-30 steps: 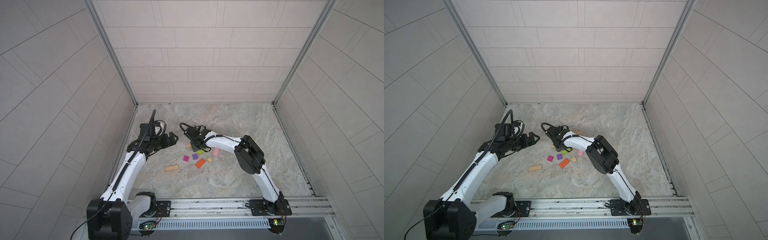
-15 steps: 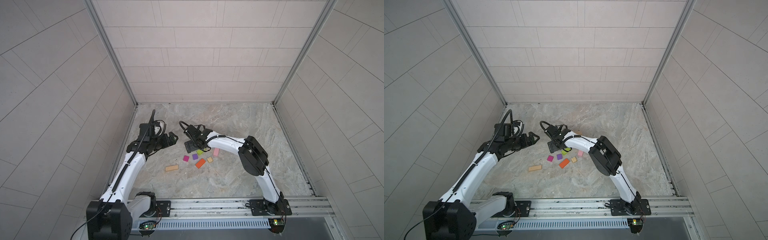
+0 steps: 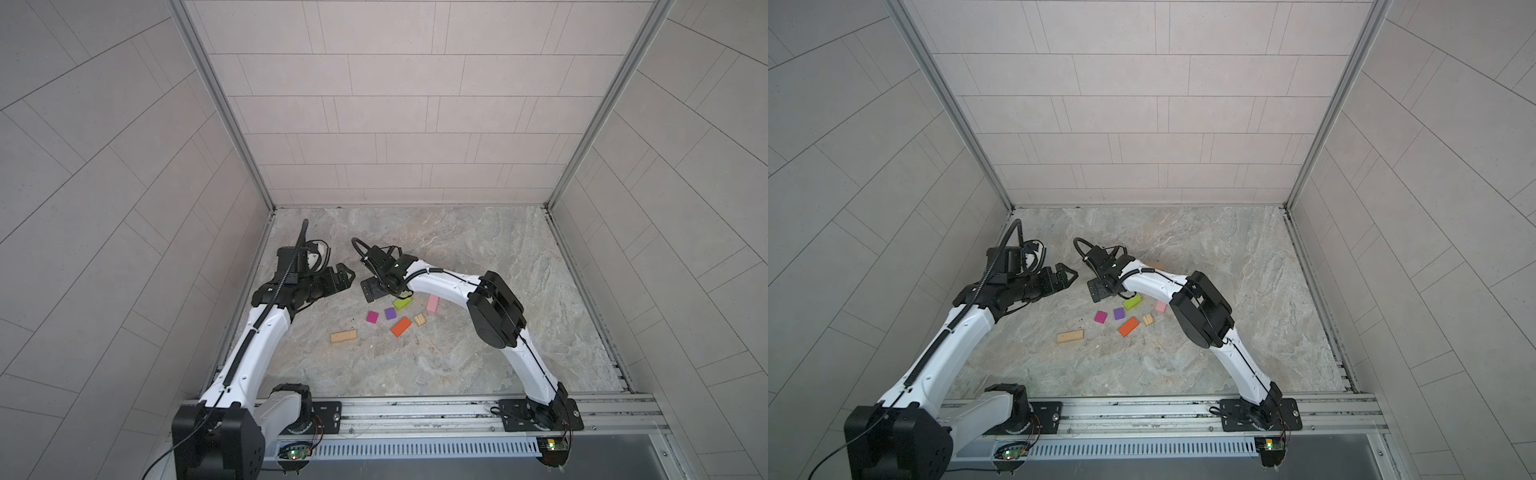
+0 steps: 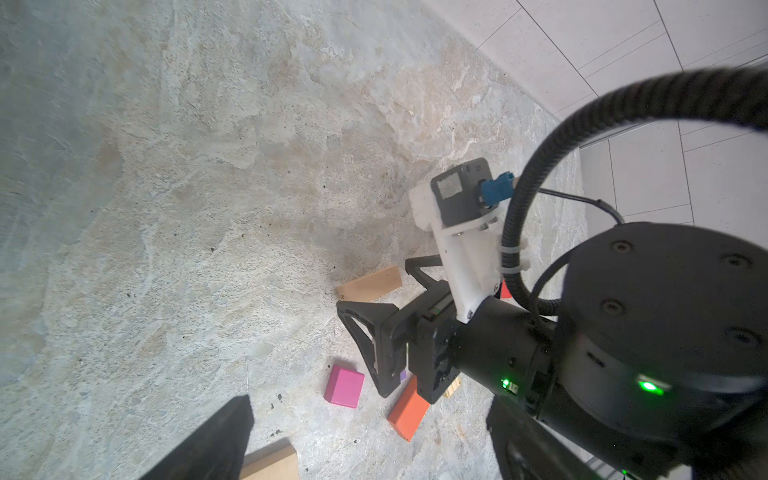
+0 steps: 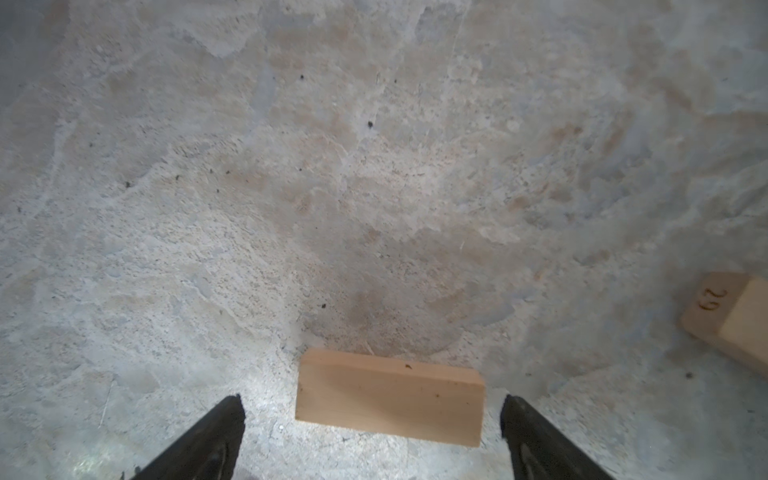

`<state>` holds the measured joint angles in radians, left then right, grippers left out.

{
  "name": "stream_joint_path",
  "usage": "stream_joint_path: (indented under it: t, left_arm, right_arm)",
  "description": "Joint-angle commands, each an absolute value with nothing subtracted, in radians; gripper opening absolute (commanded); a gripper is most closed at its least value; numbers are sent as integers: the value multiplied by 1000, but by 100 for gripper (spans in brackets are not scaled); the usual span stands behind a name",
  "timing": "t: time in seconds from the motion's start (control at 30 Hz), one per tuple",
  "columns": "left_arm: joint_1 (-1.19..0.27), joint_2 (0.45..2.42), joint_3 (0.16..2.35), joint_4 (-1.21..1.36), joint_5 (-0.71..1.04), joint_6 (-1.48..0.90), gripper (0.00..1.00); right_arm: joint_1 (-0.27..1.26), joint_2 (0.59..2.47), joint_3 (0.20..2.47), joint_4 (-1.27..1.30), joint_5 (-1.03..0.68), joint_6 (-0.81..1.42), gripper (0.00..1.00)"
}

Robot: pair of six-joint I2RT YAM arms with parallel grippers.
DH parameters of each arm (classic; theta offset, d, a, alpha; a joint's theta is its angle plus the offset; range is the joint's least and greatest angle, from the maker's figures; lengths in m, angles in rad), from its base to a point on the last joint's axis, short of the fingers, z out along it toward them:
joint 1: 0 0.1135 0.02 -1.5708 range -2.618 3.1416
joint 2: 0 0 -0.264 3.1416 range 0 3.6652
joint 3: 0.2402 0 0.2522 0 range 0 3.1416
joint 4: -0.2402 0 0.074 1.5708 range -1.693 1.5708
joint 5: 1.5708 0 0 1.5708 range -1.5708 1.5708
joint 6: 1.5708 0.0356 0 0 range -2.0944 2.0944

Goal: Build the wood block tower
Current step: 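Lift the held plank with the right gripper toward the left gripper, then carry the held plank with the right gripper farther from the robot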

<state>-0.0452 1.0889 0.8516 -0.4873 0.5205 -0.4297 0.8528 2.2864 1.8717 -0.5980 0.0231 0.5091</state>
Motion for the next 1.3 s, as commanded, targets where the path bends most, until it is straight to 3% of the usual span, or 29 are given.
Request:
stream_joint_path:
  t: [0.0,0.67,1.27]
  left_arm:
    - [-38,1075,841,-483,511,-430,95]
    - [-35,1077,843,-485,511,-428,95]
    - [-34,1080,842,-483,512,-429,95]
  right_arm:
    - [861,2307,1892,-626,44,528,96]
    - [867,2352,1914,-650,150,566,80]
    - [870,2364,1908,-673,152,606,84]
